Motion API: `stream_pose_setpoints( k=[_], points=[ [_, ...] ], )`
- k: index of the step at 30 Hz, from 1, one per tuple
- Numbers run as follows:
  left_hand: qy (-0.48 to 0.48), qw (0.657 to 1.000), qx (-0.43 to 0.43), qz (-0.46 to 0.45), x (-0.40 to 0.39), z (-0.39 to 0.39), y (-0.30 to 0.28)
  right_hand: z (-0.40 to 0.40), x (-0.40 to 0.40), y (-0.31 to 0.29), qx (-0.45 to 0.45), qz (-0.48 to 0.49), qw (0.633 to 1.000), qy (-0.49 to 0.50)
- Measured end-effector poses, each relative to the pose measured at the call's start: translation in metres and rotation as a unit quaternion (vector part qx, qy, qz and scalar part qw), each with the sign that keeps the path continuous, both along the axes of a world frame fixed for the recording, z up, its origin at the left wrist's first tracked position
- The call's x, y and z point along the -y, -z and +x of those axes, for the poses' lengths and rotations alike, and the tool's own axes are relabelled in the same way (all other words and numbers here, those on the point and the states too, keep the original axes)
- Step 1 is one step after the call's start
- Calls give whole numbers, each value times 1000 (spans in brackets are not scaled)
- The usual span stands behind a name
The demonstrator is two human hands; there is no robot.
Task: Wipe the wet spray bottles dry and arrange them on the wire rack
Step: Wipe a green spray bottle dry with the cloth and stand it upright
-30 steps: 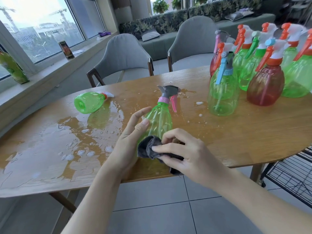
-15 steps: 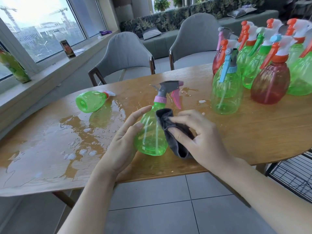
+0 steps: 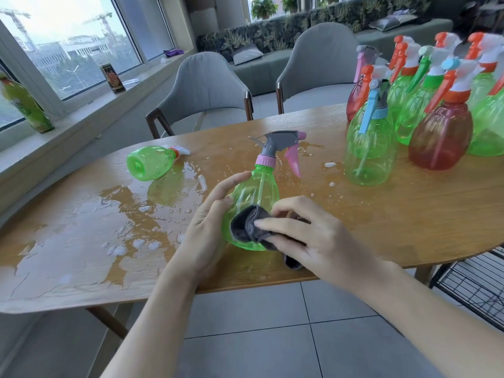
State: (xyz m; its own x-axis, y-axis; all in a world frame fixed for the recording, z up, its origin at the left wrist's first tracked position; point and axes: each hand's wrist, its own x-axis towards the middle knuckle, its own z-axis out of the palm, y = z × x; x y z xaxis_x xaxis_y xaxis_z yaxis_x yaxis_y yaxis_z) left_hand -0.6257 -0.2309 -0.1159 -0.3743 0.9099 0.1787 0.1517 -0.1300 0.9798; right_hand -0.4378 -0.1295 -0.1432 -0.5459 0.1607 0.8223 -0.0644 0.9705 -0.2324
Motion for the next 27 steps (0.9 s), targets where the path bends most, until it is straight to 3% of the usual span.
stream_pose_setpoints(
  k=[5, 9, 16, 20, 27],
  points=[
    [40, 998, 49, 7, -3, -1, 7, -6, -12, -9, -81, -118, 986, 88],
    [27, 998, 50, 10, -4, -7, 10, -8, -9, -5, -89, -210, 969, 97],
    [16, 998, 49, 20, -8, 2, 7, -3, 11, 5, -23, -143, 989, 28],
    [34, 997, 72, 3, -3, 6, 2, -2, 18, 10, 36, -48, 998, -24],
    [80, 990, 113, 3, 1, 4, 0, -2, 15, 2, -8, -14, 1000, 21]
  ],
)
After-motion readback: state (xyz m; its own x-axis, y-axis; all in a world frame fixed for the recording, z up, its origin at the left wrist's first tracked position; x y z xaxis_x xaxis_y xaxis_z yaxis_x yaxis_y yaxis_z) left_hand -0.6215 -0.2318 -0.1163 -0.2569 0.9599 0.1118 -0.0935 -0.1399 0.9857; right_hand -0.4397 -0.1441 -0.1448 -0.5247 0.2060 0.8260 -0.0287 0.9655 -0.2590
